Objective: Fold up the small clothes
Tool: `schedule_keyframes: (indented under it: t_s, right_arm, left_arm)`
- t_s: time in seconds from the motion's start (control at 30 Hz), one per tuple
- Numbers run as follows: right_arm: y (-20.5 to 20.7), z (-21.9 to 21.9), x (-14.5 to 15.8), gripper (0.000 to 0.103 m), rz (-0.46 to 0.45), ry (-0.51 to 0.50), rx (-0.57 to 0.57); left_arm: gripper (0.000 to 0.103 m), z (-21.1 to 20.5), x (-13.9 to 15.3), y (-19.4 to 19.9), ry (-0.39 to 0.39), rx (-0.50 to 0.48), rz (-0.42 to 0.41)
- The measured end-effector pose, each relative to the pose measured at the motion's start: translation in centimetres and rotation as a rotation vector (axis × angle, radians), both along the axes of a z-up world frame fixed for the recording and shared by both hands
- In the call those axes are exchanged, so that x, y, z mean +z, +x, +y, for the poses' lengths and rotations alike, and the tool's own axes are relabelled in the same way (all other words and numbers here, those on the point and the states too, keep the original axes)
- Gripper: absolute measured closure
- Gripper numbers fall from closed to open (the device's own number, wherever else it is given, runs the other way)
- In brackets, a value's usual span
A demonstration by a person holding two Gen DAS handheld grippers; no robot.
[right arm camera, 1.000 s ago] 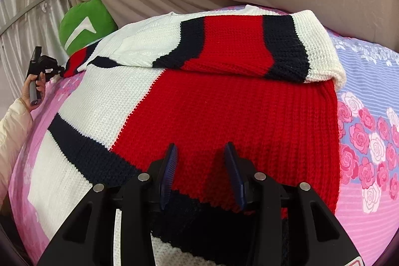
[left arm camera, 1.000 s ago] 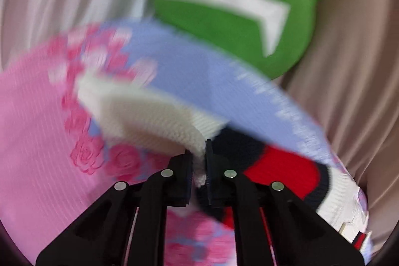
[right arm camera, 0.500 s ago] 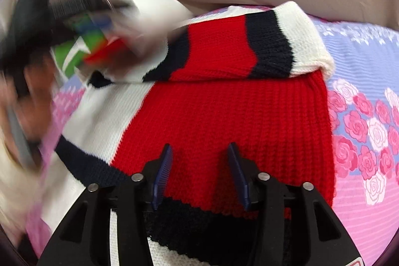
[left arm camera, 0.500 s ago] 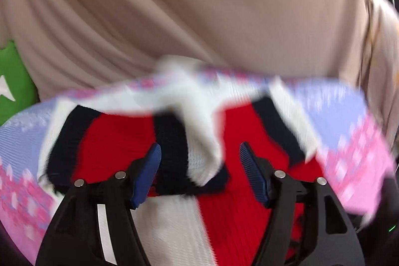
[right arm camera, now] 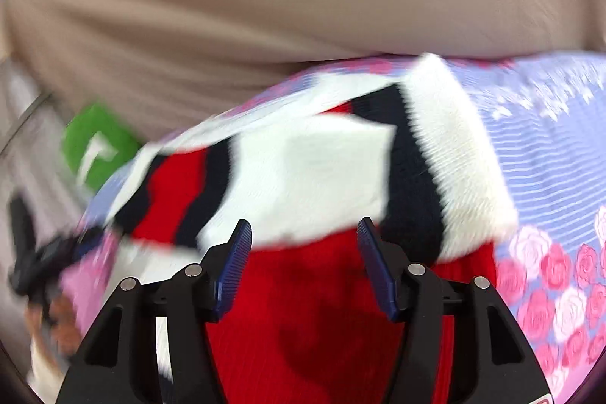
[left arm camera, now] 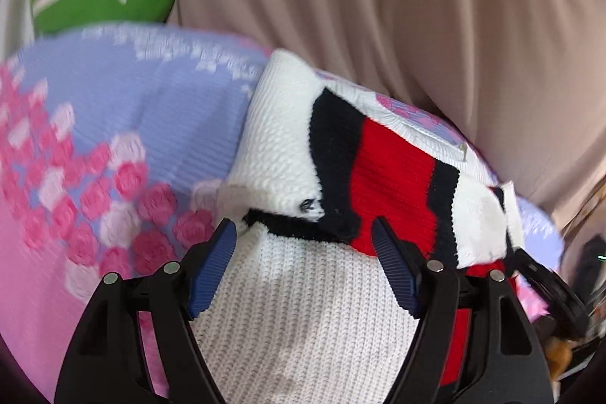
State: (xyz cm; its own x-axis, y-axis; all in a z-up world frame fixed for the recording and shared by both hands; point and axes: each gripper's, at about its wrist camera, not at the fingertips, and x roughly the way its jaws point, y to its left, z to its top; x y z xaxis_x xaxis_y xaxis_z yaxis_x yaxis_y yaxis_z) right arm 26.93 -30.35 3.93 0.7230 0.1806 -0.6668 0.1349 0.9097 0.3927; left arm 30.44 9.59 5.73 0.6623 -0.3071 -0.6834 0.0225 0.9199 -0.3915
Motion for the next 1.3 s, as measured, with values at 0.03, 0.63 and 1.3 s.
schedule_keyframes:
  t_s: [0.03,0.63,1.3]
  right_arm:
    - [0.9,-0.1,-0.6,0.046,0.03,0.003,-0.018]
    - [-1.1,-0.5,3.0,0.094,-0.165,-0.004,0.044]
    - [5.6,18.1,2.9,0.084,-0.063,-0.136,0.418]
  left_arm:
    - [0.032,0.1,-0.3,0.3,-0.021,0.003,0.01]
    - [0.095,-1.7,-3.4,1.2,0.109,0.1,-0.026]
    - [0.088,-0.4,-4.2,-0.9,0.069,0.118,-0.038]
